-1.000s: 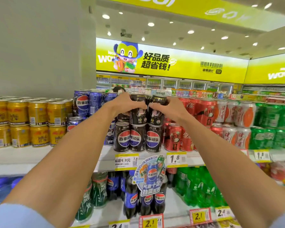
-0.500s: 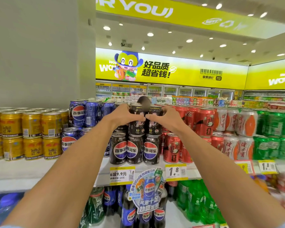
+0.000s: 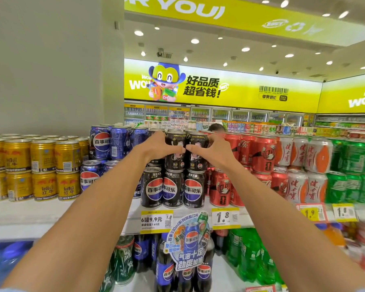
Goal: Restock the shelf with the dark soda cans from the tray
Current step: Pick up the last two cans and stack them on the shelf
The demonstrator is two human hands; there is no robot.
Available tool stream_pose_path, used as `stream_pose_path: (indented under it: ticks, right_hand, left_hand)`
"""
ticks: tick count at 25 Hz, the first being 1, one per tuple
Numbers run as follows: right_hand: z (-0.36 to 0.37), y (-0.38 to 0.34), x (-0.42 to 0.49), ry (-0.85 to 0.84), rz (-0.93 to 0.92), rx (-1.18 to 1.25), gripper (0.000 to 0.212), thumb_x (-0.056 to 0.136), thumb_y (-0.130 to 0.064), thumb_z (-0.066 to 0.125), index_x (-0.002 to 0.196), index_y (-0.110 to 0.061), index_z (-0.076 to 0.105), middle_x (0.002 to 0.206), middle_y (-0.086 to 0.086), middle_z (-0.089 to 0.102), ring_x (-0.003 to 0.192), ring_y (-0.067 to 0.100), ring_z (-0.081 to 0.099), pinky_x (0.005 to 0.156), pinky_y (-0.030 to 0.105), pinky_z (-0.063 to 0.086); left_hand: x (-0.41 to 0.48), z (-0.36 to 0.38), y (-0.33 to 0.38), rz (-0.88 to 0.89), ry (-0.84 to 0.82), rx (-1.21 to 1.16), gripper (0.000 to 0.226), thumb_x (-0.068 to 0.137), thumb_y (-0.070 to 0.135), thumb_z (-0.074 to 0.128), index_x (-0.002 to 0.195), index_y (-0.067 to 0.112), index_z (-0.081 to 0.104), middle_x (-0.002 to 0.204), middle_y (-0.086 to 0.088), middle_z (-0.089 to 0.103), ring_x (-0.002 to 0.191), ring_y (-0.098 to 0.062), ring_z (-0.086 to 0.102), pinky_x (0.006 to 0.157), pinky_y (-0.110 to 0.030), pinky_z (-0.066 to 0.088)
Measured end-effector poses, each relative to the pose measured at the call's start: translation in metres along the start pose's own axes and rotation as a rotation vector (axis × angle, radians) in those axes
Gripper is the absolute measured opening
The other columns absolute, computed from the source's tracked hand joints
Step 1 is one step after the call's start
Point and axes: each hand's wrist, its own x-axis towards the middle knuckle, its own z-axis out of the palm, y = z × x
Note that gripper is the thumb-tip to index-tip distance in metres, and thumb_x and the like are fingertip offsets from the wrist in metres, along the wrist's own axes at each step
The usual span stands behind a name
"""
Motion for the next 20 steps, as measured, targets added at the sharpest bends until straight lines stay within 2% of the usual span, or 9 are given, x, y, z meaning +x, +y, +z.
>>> stream_pose_path:
  ticks: [3,6,8,10,12,14,18,20]
  right_hand:
    - [0.003,0.000,-0.003,0.008,-0.014,0.009,0.095,0.074,-0.067,0.077,0.144,-0.009,0.049,0.130,0.001,0.057,0.119,0.021,0.056,0.087,0.025,0.041]
    - [0.003,-0.006,-0.008,0.024,-0.019,-0.026,0.084,0.074,-0.069,0.076,0.134,-0.013,0.057,0.117,-0.006,0.061,0.110,0.015,0.060,0.085,0.027,0.045]
    - [0.001,-0.011,-0.008,0.029,-0.015,-0.076,0.075,0.072,-0.072,0.074,0.115,-0.012,0.064,0.102,-0.008,0.067,0.095,0.014,0.065,0.081,0.032,0.053]
    - [0.000,-0.014,-0.007,0.023,0.004,-0.109,0.078,0.066,-0.080,0.068,0.102,-0.011,0.067,0.089,-0.003,0.072,0.084,0.016,0.068,0.078,0.042,0.059]
    - [0.000,-0.016,-0.005,0.012,0.012,-0.136,0.088,0.059,-0.086,0.062,0.099,-0.008,0.068,0.082,0.002,0.073,0.080,0.019,0.069,0.077,0.046,0.060]
    - [0.001,-0.016,-0.005,0.003,0.014,-0.161,0.083,0.060,-0.085,0.062,0.091,-0.008,0.068,0.079,0.006,0.072,0.075,0.022,0.069,0.074,0.047,0.060]
    - [-0.002,-0.018,-0.010,0.006,0.010,-0.240,0.074,0.069,-0.081,0.061,0.089,-0.010,0.066,0.079,0.008,0.068,0.076,0.026,0.067,0.068,0.045,0.055]
    - [-0.005,-0.023,-0.019,0.033,-0.008,-0.268,0.068,0.076,-0.075,0.062,0.096,-0.010,0.063,0.082,0.004,0.066,0.078,0.025,0.065,0.069,0.043,0.056]
  left_hand:
    - [-0.008,0.003,0.008,-0.013,-0.030,0.056,0.057,0.067,0.060,0.070,0.091,0.010,0.055,0.083,-0.012,0.049,0.074,-0.022,0.045,0.069,-0.039,0.035]
    - [-0.015,0.009,0.013,-0.035,-0.006,0.043,0.044,0.071,0.052,0.068,0.081,0.011,0.055,0.066,-0.006,0.038,0.062,-0.022,0.037,0.064,-0.040,0.030]
    - [-0.016,0.011,0.014,-0.051,0.044,0.048,0.043,0.076,0.047,0.070,0.083,0.006,0.061,0.061,-0.002,0.037,0.053,-0.021,0.036,0.059,-0.037,0.030]
    - [-0.019,0.013,0.016,-0.048,0.094,0.070,0.046,0.077,0.047,0.072,0.085,0.003,0.061,0.062,-0.002,0.038,0.052,-0.019,0.036,0.056,-0.036,0.031]
    - [-0.023,0.015,0.018,-0.048,0.150,0.095,0.049,0.078,0.048,0.073,0.085,0.003,0.056,0.063,-0.001,0.037,0.053,-0.017,0.036,0.052,-0.032,0.029]
    - [-0.028,0.017,0.018,-0.056,0.201,0.110,0.052,0.079,0.049,0.075,0.089,0.006,0.047,0.068,0.000,0.036,0.058,-0.016,0.037,0.050,-0.029,0.029]
    - [-0.044,0.018,0.024,-0.043,0.252,0.168,0.050,0.080,0.048,0.075,0.091,0.008,0.047,0.081,-0.008,0.043,0.065,-0.019,0.040,0.053,-0.031,0.031]
    - [-0.057,0.018,0.028,-0.013,0.276,0.237,0.048,0.083,0.046,0.074,0.091,0.007,0.046,0.081,-0.008,0.046,0.067,-0.021,0.043,0.058,-0.035,0.036]
